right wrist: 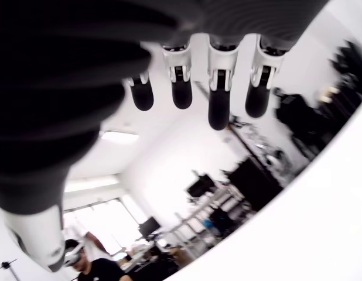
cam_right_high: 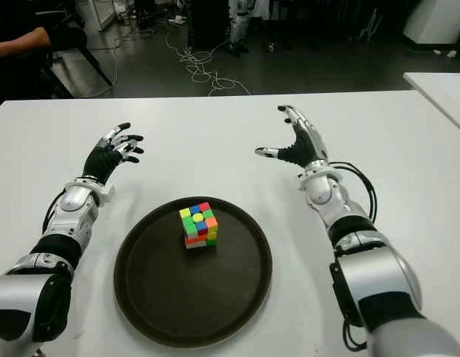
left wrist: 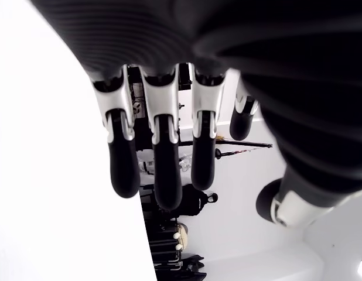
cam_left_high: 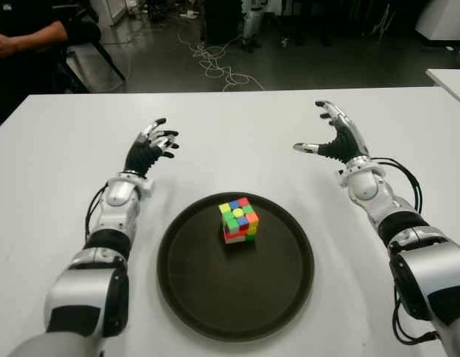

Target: Pick up the Rubik's Cube and put it in the plate

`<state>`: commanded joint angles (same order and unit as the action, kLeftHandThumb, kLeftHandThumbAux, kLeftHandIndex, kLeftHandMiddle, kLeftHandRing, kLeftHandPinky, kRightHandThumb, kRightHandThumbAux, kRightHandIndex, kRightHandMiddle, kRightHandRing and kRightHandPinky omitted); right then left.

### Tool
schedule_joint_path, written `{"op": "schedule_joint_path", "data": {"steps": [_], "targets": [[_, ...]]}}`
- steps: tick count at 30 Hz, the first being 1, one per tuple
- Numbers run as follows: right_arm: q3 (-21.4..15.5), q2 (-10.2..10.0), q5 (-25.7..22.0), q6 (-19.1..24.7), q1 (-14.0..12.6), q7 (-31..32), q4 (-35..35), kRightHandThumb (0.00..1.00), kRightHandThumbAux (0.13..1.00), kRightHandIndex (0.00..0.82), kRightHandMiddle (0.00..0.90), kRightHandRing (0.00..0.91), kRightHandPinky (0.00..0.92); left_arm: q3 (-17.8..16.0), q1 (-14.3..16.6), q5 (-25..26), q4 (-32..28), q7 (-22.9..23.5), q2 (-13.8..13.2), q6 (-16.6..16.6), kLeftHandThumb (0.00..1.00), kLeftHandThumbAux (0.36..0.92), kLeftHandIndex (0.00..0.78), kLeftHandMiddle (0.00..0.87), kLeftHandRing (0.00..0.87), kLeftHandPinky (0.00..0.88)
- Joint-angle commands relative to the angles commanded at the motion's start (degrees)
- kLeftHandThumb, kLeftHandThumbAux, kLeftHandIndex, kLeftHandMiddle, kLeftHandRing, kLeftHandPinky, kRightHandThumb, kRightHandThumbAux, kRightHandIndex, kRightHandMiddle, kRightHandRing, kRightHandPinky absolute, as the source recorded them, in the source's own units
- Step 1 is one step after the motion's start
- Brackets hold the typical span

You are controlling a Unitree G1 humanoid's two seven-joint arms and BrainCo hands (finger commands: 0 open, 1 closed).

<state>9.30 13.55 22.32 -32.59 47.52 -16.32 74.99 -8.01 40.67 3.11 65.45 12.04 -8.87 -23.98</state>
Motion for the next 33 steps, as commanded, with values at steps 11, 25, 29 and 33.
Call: {"op": "schedule_joint_path", "data": {"steps": [11, 25, 29, 33], "targets": [[-1.71, -1.86, -2.58, 2.83, -0.10, 3.61, -0.16, 0.020, 0.625, 0.171, 0.204, 0.238, 0.265, -0.16, -0.20, 0.24, -0.26, 0.54, -0.02, -0.48, 0.340, 0.589, 0.118, 0.305, 0.377, 0.440], [-11.19, -7.49, -15.77, 4.70, 0.32, 13.30, -4.00, 0.095, 0.676, 0.153, 0.183, 0.255, 0.337, -0.11, 0.62, -0.19, 0.66, 0.02, -0.33, 0.25, 0.337, 0.584, 0.118, 0.303, 0.381, 0.446], [-13.22, -7.72, -18.13, 5.54, 0.58, 14.43, -4.30, 0.102, 0.687, 0.153, 0.192, 0.263, 0.348, 0.09, 0.84, -0.62, 1.07, -0.46, -0.47, 0.21, 0.321, 0.588, 0.116, 0.300, 0.374, 0.433], [-15.67, -8.32, -20.94, 7.51, 0.78, 15.58, -4.67, 0.098, 0.700, 0.156, 0.205, 0.273, 0.356, 0.15, 0.91, -0.78, 1.32, -0.86, -0.44, -0.02, 0.321, 0.597, 0.116, 0.301, 0.376, 0.438]]}}
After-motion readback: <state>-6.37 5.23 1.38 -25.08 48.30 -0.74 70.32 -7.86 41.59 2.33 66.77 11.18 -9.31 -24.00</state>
